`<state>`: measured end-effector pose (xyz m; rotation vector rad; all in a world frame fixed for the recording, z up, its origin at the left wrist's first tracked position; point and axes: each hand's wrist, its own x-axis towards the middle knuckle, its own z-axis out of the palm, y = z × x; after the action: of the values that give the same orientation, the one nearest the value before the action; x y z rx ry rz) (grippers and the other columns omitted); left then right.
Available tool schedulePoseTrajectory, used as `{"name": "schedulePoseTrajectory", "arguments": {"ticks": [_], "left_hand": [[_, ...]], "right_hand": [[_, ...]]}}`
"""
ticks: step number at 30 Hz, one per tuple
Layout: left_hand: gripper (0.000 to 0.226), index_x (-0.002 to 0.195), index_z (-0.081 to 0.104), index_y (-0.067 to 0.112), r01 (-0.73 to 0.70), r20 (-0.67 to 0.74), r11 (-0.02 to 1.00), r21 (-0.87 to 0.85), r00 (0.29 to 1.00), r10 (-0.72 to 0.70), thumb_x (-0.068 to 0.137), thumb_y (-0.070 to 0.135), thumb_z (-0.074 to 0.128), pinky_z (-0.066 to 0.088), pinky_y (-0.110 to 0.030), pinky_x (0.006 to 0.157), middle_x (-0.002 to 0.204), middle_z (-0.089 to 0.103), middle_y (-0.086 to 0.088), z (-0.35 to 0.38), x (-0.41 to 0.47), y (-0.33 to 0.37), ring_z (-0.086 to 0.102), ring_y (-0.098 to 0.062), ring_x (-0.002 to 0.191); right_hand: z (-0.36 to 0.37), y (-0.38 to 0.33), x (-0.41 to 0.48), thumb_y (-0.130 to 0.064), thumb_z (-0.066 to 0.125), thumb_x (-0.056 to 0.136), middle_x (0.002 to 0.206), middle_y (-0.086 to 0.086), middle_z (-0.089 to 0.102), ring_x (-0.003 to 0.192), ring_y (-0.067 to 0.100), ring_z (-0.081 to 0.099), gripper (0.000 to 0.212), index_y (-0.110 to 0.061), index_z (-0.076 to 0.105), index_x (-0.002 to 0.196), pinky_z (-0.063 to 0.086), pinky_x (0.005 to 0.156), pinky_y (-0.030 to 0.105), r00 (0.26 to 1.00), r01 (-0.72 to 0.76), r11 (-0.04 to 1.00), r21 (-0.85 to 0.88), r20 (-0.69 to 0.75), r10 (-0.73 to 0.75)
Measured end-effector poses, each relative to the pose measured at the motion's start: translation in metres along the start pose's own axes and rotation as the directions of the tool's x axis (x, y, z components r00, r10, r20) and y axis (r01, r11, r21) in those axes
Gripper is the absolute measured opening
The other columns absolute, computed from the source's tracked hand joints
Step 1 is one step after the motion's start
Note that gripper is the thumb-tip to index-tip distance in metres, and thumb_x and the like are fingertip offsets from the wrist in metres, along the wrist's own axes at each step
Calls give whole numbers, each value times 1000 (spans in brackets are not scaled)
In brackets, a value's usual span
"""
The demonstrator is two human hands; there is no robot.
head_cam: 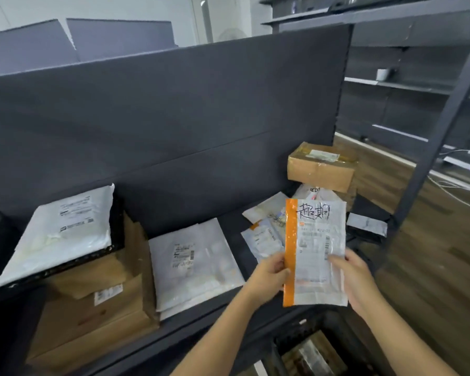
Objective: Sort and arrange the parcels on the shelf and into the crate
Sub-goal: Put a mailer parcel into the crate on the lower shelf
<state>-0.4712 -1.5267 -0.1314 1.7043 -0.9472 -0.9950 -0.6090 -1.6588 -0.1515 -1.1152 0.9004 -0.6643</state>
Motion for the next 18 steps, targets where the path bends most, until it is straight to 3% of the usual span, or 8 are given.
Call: {"name": "schedulePoseTrajectory", "arguments": {"ticks": [7,14,18], "left_hand": [[32,111,57,23,128,-29,984,-124,991,-132,95,2,38,57,-33,87,117,67,0,40,-16,-17,66,-17,104],[34,100,59,36,127,-99,970,-208,984,-150,95,9,39,54,-17,65,100,68,14,16,-16,-3,68,-4,88],[26,102,56,35,106,-170,978,-178,976,-136,96,15,40,53,-18,70,106,66,10,-1,-19,-1,66,-6,93]], "right_hand": [[-34,6,-35,-8,59,90,93,6,75,84,26,72,15,-18,68,97,57,67,39,999,-38,998,-56,31,40],[-9,-11,-33,-11,62,89,89,0,76,80,21,73,15,-20,68,99,57,65,36,999,0,998,-59,45,2],[12,-9,-28,-9,59,91,88,2,76,80,23,73,16,-19,69,98,57,65,35,999,-31,999,-44,41,32]]}}
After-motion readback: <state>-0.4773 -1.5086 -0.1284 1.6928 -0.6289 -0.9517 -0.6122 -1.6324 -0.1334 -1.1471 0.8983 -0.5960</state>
